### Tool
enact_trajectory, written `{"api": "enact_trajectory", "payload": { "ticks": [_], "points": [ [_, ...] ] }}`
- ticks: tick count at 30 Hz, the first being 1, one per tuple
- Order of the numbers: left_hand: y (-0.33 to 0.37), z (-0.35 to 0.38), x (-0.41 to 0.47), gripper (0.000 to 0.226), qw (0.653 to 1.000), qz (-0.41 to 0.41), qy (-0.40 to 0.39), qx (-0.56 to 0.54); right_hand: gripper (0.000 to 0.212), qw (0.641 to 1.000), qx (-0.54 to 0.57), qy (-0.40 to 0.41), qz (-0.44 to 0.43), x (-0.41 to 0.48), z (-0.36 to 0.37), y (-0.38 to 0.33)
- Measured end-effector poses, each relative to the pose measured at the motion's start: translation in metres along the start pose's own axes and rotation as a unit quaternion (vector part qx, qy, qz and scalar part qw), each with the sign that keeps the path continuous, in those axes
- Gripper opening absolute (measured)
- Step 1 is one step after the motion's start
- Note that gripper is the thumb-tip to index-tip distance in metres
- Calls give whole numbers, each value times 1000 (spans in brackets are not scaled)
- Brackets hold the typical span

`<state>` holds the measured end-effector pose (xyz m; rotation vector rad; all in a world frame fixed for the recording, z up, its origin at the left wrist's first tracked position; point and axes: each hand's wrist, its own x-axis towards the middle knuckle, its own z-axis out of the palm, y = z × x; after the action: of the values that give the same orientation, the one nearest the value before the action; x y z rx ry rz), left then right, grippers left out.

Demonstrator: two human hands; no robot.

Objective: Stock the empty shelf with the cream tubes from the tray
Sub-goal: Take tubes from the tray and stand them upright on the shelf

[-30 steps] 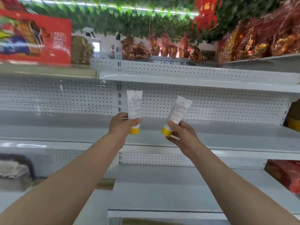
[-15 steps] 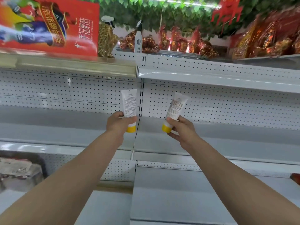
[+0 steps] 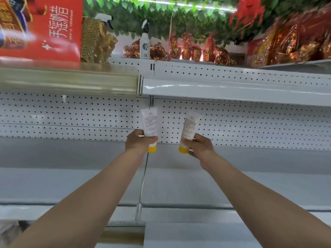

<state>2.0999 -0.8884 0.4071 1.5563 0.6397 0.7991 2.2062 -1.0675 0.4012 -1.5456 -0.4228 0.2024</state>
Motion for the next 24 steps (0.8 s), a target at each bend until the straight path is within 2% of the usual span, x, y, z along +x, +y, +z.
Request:
{"api": "enact_trajectory", "payload": {
  "ticks": [5, 11, 24],
  "points": [
    [-18, 6, 28, 35, 997, 50, -9, 61, 16, 997, -71, 1, -26, 31, 7, 27],
    [-34, 14, 58, 31, 993, 84, -33, 80, 25, 994, -92, -16, -62, 62, 11, 35],
    [-56, 37, 94, 36, 984, 100, -61, 133, 38, 993, -114, 8, -42, 100, 29, 43]
  ]
}}
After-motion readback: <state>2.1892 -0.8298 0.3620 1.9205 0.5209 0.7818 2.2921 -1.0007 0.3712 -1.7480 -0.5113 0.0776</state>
